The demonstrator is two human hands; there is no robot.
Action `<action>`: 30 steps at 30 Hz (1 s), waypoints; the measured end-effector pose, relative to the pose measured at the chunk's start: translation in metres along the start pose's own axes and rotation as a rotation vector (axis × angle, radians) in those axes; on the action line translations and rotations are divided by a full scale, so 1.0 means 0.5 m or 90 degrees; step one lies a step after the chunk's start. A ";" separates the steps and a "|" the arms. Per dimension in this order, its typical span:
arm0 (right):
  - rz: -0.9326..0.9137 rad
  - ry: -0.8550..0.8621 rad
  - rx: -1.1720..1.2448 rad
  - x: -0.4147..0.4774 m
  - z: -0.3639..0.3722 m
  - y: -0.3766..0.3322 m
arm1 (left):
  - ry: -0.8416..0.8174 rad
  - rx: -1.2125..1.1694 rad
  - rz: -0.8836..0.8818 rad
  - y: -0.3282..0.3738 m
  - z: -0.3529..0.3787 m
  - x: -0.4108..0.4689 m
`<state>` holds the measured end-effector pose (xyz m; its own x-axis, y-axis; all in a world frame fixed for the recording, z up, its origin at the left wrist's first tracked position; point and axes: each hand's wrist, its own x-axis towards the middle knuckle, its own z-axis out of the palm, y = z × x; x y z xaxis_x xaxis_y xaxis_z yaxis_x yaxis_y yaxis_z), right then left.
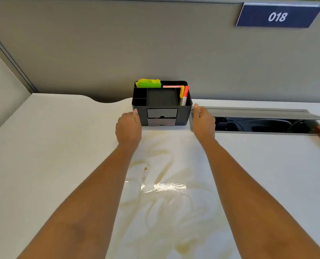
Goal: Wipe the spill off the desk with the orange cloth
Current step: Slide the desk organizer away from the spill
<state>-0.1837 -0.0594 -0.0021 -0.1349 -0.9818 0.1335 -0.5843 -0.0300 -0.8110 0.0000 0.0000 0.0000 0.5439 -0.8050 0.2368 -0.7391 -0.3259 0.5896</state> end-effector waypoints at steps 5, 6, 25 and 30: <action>0.045 -0.054 -0.106 0.075 0.001 -0.044 | -0.015 -0.064 -0.055 0.037 -0.004 0.074; 0.051 -0.069 -0.127 0.084 0.007 -0.043 | -0.026 -0.068 -0.068 0.041 0.002 0.083; 0.045 -0.060 -0.241 0.101 0.031 -0.092 | -0.036 -0.123 -0.142 0.024 -0.026 0.127; 0.010 -0.072 -0.193 0.077 0.050 -0.162 | -0.001 -0.129 -0.157 -0.010 -0.087 0.139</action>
<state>-0.1214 -0.0997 0.0544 -0.0662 -0.9968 0.0447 -0.7969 0.0258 -0.6036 0.0590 -0.0325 0.0471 0.6964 -0.7146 0.0661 -0.4902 -0.4065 0.7710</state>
